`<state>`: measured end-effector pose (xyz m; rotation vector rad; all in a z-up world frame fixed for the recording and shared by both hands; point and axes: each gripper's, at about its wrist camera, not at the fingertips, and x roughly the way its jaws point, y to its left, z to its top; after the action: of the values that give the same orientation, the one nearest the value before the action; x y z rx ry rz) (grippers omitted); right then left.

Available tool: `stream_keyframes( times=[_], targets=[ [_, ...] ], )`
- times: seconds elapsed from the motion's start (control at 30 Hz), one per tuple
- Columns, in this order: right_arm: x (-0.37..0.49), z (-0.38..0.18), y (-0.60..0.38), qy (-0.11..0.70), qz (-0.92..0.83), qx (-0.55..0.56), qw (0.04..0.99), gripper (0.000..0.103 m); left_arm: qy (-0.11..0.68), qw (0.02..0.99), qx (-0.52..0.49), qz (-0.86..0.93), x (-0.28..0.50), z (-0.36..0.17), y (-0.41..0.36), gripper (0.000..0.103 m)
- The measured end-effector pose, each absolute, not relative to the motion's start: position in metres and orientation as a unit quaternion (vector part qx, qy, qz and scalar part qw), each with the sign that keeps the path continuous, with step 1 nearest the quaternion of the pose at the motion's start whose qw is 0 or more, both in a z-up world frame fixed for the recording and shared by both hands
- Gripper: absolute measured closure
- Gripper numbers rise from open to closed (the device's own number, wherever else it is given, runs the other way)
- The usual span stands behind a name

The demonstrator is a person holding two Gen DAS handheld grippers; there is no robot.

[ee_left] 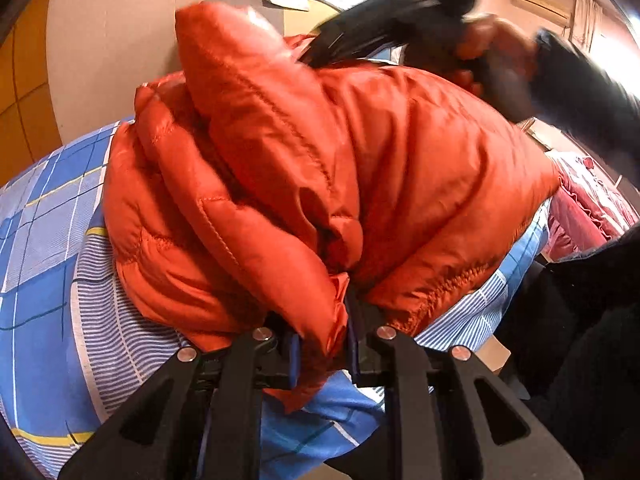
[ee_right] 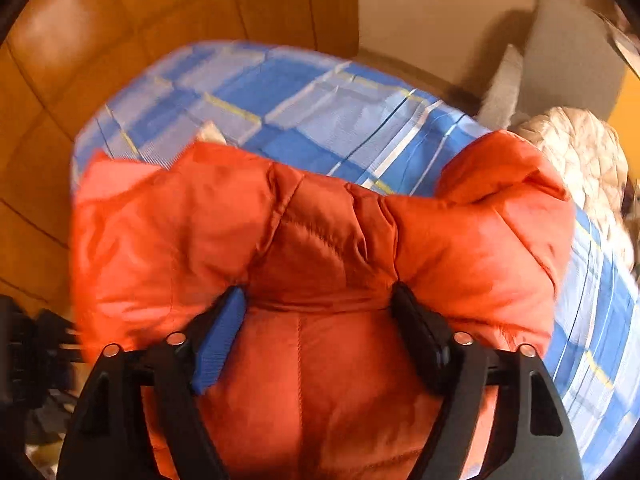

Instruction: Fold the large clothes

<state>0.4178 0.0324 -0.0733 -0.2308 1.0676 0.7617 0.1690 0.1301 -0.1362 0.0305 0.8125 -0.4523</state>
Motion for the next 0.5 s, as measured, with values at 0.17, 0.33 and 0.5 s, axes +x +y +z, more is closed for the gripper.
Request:
stream_keyframes(
  times=[0.17,0.33,0.5],
  targets=[
    [0.389,-0.055,-0.065,0.473,0.365,0.063,0.800,0.003,0.391,0.895,0.000,-0.214,0.169,-0.138,0.134,0.086],
    [0.359,-0.108,-0.118,0.512,0.372,0.189,0.751,0.003,0.389,0.898,-0.015,-0.205,0.165,-0.141,0.137,0.086],
    [0.358,-0.146,-0.104,0.535,0.395,0.241,0.707,0.003,0.389,0.901,-0.022,-0.191,0.163,-0.149,0.141,0.086]
  ],
)
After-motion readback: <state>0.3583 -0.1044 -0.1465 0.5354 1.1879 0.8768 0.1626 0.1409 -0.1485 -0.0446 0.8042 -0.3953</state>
